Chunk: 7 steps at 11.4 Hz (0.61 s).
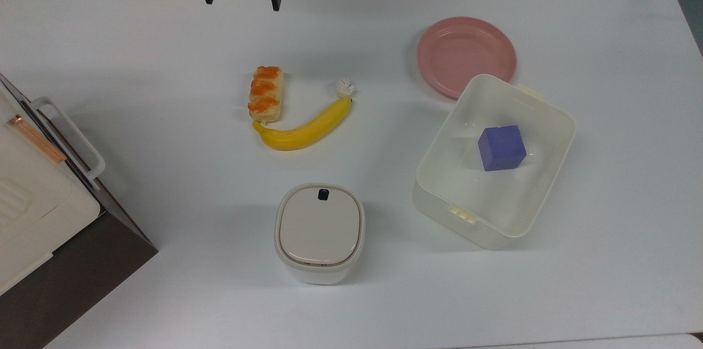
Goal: Put the bread on a plate
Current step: 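Lower the open gripper down onto the bread roll beside the banana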
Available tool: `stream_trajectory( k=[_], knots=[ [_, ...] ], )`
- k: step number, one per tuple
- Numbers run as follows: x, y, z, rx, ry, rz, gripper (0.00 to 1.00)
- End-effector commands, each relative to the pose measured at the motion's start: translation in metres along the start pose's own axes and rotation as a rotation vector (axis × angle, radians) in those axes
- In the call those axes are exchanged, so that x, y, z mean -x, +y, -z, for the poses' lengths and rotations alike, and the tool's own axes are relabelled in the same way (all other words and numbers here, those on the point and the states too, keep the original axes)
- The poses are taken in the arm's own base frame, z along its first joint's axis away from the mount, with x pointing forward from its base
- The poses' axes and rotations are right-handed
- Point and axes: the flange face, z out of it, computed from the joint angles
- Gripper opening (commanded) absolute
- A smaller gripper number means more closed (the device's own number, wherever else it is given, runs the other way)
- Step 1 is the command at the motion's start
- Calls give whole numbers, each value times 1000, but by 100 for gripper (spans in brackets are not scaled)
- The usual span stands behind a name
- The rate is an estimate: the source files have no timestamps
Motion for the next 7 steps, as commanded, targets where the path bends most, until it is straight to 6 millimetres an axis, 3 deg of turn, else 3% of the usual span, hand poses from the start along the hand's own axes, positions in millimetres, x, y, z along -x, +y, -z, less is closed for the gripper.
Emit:
stream_trajectory(
  k=[1,4,7],
  knots=[
    [12,-22,-46,3,25,51,100],
    [27,-24,-90,4,19,58,100],
    [37,-22,-115,7,-6,58,100]
  ],
)
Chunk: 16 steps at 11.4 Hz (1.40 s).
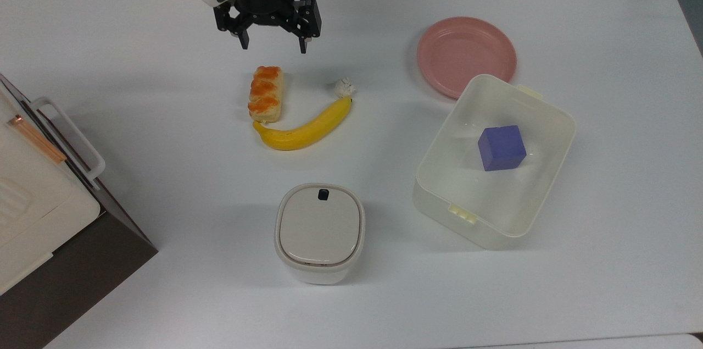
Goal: Put the bread on a plate
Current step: 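Lower the open gripper down onto the bread roll beside the banana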
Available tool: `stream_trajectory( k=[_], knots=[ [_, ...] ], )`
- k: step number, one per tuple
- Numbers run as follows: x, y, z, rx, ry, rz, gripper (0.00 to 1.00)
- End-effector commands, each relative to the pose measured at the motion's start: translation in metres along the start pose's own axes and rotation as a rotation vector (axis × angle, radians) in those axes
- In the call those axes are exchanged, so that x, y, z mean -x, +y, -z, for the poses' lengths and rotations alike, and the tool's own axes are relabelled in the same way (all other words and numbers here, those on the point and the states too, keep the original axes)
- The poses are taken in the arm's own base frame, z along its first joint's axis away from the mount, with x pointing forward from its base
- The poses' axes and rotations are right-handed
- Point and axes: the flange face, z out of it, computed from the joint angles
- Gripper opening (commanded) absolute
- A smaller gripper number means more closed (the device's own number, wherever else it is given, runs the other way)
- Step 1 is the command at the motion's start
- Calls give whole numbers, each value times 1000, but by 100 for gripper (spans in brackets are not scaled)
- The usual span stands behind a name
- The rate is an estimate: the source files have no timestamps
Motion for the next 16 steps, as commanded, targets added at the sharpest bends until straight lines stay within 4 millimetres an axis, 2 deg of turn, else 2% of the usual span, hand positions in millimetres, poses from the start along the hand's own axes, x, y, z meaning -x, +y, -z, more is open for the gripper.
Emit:
stream_trajectory(
  k=[1,4,6,8,10,12,14,16],
  knots=[
    [26,2,-10,10,31,14,100],
    [31,9,-49,21,27,11,100],
    [27,13,-75,23,4,5,100],
    [31,26,-101,34,-9,-9,100],
    [32,52,-114,34,-15,-56,100],
    [32,69,-126,39,-34,-80,100],
    [34,71,-138,39,-57,-79,100],
    [36,63,-144,41,-69,-63,100]
  ],
)
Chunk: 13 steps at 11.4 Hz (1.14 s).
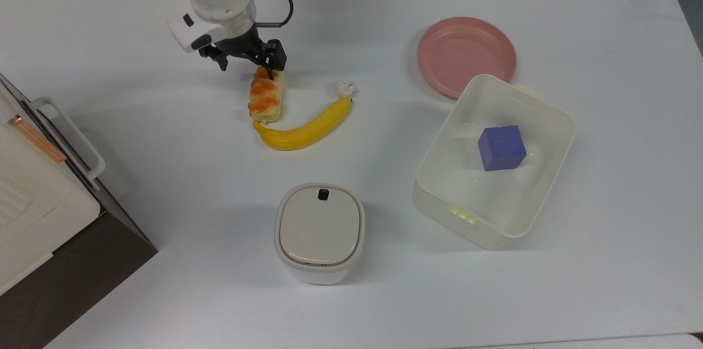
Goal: Put the bread on a plate
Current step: 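Lower the open gripper down onto the bread roll beside the banana, then close the gripper around the bread roll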
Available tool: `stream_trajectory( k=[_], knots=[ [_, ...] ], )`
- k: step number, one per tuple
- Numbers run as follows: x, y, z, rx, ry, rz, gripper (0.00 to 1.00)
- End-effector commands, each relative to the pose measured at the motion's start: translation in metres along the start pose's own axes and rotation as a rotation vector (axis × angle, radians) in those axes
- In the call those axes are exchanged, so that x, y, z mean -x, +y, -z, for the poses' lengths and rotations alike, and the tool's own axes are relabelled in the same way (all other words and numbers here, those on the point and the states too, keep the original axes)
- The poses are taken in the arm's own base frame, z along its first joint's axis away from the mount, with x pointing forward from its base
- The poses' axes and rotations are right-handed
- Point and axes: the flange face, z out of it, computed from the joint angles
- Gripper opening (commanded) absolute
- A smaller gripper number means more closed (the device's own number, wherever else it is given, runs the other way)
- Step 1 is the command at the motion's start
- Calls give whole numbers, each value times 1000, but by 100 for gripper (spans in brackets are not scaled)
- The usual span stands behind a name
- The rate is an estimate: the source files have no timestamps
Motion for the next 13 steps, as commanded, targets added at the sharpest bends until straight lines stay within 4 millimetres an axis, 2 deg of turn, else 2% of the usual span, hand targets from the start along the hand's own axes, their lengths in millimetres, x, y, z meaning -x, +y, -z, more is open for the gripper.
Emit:
stream_trajectory(
  k=[1,6,9,12,13],
  knots=[
    [5,-9,-6,14,13,40,100],
    [-1,-39,-18,15,28,91,100],
    [-2,-41,-31,17,10,95,100],
    [-2,-38,-34,16,4,90,100],
    [-2,-37,-37,18,-1,89,94]
  ],
)
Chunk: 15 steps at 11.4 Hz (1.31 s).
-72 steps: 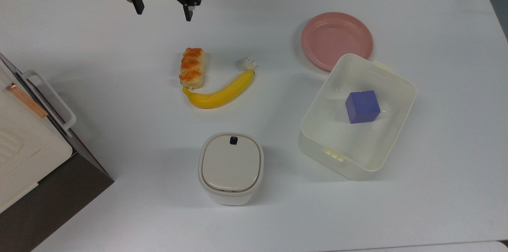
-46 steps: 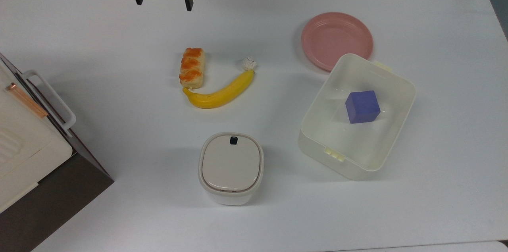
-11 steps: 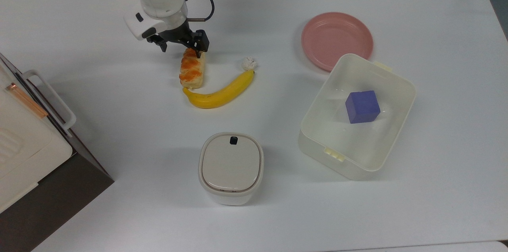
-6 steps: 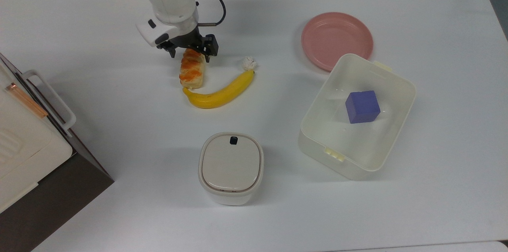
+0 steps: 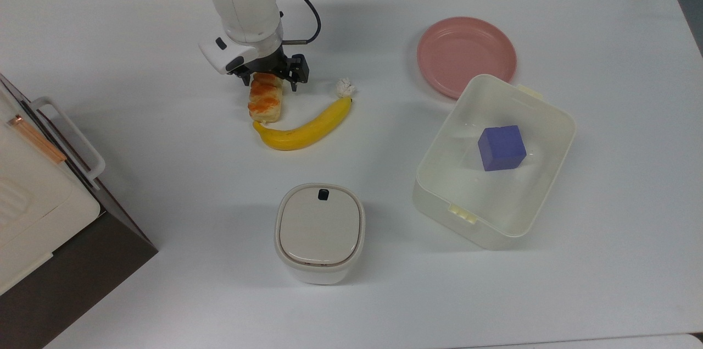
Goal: Put the bread on a plate
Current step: 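Close the gripper around the bread roll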
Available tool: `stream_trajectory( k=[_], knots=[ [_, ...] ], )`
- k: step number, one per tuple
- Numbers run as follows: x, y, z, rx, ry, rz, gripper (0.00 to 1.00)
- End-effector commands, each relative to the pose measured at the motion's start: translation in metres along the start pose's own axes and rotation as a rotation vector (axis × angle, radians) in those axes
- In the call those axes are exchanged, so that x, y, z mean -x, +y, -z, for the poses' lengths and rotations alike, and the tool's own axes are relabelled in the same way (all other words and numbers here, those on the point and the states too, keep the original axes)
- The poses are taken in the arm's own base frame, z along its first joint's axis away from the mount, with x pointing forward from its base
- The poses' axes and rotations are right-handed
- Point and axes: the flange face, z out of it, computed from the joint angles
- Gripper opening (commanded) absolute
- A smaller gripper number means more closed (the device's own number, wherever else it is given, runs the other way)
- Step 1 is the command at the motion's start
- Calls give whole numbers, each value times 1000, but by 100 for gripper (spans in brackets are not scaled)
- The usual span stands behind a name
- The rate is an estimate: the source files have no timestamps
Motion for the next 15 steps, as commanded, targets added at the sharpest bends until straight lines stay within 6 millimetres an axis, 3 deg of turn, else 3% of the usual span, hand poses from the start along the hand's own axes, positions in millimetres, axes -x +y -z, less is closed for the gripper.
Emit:
stream_trajectory(
  k=[1,2,4,5,10,14,15],
  knots=[
    [2,1,-3,14,15,19,80],
    [2,0,-3,14,15,21,61],
    [2,3,-1,13,18,16,49],
    [2,4,-1,13,18,15,38],
    [-1,6,16,12,42,8,37],
    [-7,-2,86,8,81,16,38],
    [-9,-18,98,5,94,42,38]
  ],
)
